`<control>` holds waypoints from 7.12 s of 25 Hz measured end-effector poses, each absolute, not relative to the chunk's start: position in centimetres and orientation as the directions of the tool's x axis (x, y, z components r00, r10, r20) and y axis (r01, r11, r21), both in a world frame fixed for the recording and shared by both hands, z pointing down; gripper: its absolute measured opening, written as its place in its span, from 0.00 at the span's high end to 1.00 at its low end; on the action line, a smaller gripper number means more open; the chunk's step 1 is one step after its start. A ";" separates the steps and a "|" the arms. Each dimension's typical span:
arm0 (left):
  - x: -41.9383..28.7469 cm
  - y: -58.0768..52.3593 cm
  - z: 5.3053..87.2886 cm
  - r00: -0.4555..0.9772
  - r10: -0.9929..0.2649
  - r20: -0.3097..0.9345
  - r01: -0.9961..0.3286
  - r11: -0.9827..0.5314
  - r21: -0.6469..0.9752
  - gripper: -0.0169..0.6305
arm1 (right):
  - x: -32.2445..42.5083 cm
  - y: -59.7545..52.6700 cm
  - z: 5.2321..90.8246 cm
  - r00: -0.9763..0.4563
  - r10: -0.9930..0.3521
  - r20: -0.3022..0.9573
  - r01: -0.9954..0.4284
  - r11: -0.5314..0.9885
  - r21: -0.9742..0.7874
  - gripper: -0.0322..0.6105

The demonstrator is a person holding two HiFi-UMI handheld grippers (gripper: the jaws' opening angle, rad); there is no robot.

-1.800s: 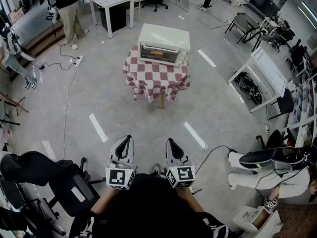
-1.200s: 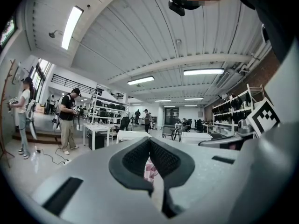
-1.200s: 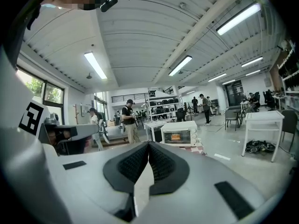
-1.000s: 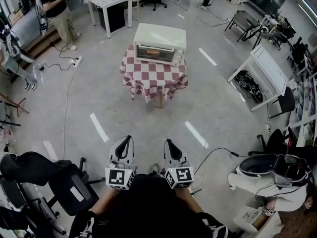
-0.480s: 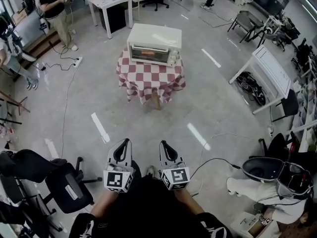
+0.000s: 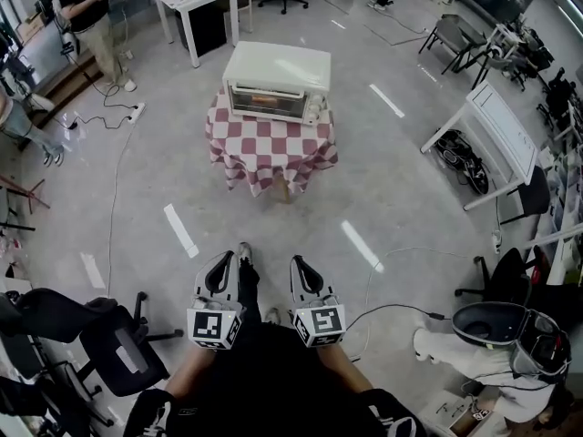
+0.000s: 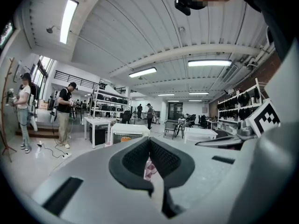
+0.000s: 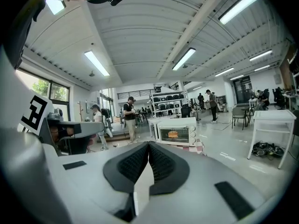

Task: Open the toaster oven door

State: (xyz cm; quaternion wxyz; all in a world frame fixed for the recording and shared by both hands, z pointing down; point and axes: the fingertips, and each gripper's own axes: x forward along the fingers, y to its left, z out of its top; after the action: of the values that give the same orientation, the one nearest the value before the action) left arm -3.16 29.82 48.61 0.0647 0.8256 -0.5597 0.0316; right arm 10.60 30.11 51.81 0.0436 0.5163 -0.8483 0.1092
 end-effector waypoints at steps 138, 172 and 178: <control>-12.5 -20.8 80.3 0.468 -0.644 0.605 -0.493 0.377 0.784 0.80 | 17.6 -19.4 76.7 -0.369 -0.709 0.601 -0.462 -0.421 -0.780 0.81; -16.1 -21.2 81.7 0.528 -0.504 0.683 -0.759 0.081 0.646 0.82 | 16.0 -16.4 81.3 -0.435 -0.512 0.741 -0.747 -0.255 -0.614 0.81; -16.0 -20.1 84.7 0.484 -0.449 0.751 -0.824 0.054 0.564 0.80 | 15.5 -15.6 84.3 -0.411 -0.404 0.817 -0.848 -0.160 -0.505 0.80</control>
State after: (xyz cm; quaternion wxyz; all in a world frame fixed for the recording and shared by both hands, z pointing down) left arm -15.96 -20.14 84.70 0.5465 0.6659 -0.4780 0.1713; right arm 15.54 -15.59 84.30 0.1952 0.5064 -0.6179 0.5689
